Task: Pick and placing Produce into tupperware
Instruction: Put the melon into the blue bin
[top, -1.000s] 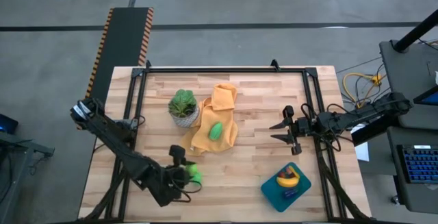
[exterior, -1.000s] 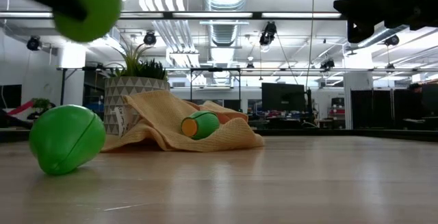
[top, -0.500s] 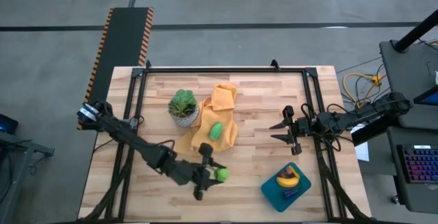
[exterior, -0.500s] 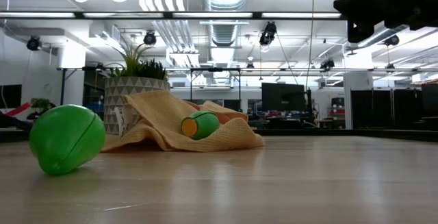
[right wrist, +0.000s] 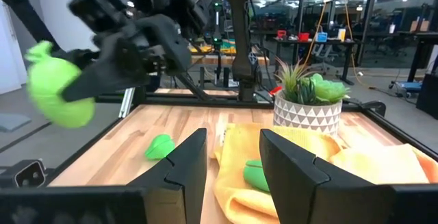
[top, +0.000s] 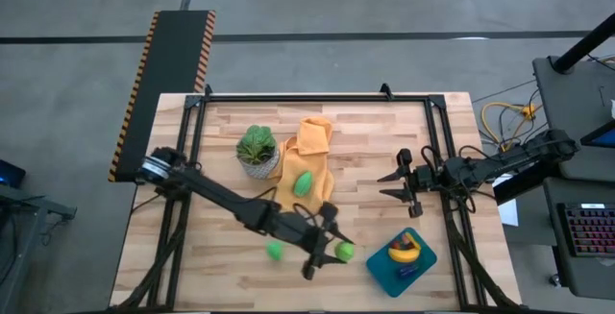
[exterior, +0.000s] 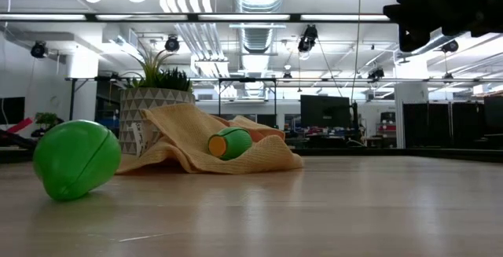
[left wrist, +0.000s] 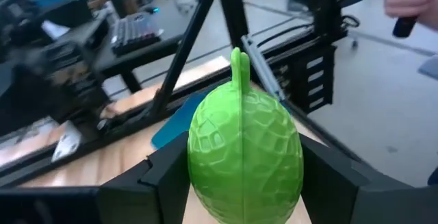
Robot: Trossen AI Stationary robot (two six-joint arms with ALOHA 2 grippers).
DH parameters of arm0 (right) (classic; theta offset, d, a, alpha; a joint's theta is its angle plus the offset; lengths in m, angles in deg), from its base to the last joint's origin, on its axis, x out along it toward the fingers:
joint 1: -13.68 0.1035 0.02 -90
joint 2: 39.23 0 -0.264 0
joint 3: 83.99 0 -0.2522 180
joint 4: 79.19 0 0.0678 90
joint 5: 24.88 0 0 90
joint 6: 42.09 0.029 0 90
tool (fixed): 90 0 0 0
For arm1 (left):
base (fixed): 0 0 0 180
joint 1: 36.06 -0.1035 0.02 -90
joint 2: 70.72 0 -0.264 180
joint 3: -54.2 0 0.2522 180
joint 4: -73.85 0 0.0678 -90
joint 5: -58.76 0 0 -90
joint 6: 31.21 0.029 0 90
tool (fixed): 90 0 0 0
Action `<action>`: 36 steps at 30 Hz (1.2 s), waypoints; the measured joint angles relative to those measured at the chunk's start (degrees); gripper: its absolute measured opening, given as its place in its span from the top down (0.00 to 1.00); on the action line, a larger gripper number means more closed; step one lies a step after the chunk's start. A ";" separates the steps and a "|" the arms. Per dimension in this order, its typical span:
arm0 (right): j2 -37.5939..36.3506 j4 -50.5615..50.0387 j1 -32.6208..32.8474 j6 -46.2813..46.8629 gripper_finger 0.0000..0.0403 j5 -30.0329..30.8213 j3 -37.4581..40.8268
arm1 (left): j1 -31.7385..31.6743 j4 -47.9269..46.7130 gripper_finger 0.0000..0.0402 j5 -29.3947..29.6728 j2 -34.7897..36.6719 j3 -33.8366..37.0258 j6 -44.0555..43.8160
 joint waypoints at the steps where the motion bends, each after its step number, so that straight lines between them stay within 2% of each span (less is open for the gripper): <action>1: 0.01 -0.12 0.00 0.00 0.68 -0.01 0.00 | -0.19 0.13 0.49 -1.17 -1.34 -1.50 0.22; 11: -0.06 -0.11 0.00 -0.90 0.68 0.00 0.00 | -1.88 0.27 0.48 -13.11 -15.30 -17.73 0.25; 19: -0.06 -0.45 0.00 -0.90 0.68 -0.01 0.00 | -3.53 0.60 0.48 -20.17 -22.62 -27.89 0.10; 25: -0.06 -1.30 0.00 -0.90 0.68 -0.02 0.00 | -4.75 0.15 0.48 -20.27 -26.55 -29.73 -2.24; 36: -0.06 -1.94 0.01 -0.90 0.68 -0.02 0.00 | -6.85 0.78 0.48 -21.06 -29.01 -29.52 -4.37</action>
